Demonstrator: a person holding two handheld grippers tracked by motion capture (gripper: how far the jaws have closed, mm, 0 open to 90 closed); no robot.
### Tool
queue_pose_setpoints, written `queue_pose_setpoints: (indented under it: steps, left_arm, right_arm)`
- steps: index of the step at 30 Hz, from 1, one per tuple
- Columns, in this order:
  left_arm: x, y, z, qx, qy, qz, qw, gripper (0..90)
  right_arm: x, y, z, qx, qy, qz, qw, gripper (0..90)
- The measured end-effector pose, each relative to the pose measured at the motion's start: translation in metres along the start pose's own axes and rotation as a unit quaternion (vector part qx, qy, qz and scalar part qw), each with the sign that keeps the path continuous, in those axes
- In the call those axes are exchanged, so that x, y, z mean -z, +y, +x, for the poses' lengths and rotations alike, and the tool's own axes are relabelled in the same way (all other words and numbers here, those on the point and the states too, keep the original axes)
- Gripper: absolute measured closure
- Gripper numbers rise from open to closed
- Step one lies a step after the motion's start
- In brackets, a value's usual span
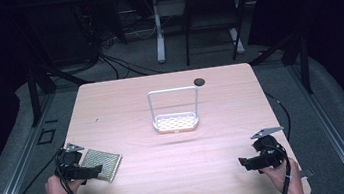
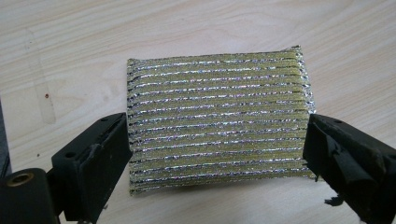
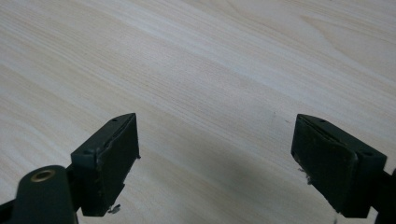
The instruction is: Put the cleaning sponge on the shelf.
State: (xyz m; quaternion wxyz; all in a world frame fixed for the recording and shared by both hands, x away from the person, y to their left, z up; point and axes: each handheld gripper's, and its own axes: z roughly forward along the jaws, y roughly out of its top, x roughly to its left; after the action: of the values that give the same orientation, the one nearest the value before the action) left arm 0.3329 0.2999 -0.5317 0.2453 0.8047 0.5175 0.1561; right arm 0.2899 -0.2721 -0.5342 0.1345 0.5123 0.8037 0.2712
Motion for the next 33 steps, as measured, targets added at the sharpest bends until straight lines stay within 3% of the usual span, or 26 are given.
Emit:
queue_pose_setpoints:
  steps: [12,17,21,33]
  left_arm:
    - [-0.002,0.001,-0.002,0.005,-0.012,-0.015,0.9998,0.2]
    - [-0.005,0.001,-0.003,-0.001,-0.014,-0.009,0.9999,0.3]
    - [-0.007,0.002,-0.003,-0.002,-0.017,-0.008,0.9998,6.0]
    - [-0.017,0.001,0.004,0.020,-0.019,-0.003,0.9996,28.8]
  right_arm:
    - [-0.001,0.001,0.003,0.005,0.004,0.007,1.0000,11.7]
    - [-0.002,0.000,0.003,0.009,0.004,0.010,0.9999,10.9]
    - [-0.004,0.000,0.003,0.009,0.009,0.010,0.9999,11.1]
    - [-0.006,0.000,0.005,0.013,0.016,0.022,0.9996,11.4]
